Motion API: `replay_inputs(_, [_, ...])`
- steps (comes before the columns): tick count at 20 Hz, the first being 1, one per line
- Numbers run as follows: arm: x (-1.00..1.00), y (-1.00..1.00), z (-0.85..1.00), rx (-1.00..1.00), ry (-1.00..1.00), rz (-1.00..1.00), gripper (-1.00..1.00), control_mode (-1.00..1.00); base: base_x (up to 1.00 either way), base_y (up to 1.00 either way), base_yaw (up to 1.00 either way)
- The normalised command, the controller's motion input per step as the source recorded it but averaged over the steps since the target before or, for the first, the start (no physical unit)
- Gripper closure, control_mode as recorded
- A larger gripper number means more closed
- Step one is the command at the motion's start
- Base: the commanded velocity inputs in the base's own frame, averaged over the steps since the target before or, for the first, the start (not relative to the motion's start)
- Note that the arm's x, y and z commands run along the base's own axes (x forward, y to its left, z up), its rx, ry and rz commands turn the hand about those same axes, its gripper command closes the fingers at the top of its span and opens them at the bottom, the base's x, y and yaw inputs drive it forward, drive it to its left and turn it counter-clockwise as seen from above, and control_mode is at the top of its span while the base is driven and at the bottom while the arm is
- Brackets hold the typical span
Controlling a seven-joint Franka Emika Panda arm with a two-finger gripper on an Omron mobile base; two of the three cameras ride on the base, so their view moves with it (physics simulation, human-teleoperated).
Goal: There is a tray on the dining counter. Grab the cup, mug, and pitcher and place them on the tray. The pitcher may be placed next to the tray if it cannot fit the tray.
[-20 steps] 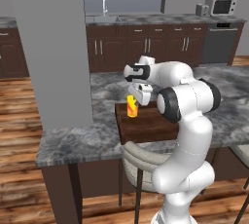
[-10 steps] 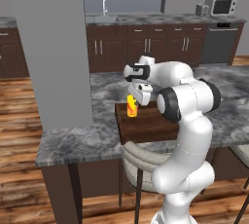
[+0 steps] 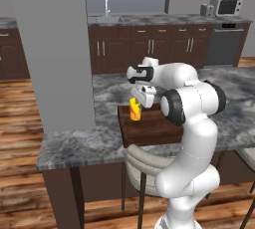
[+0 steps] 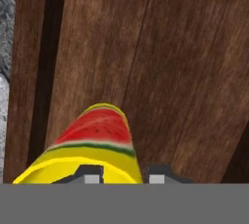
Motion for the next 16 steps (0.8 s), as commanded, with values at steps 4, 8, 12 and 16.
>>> replay_inputs(4, [0.00, 0.00, 0.00, 0.00, 0.00, 0.00, -1.00, -1.00, 0.00, 0.00, 0.00])
replay_inputs(8, [0.00, 0.00, 0.00, 0.00, 0.00, 0.00, -1.00, -1.00, 0.00, 0.00, 0.00])
replay_inputs(12, [0.00, 0.00, 0.00, 0.00, 0.00, 0.00, -1.00, -1.00, 0.00, 0.00, 0.00])
replay_inputs(16, [0.00, 0.00, 0.00, 0.00, 0.00, 0.00, -1.00, -1.00, 0.00, 0.00, 0.00])
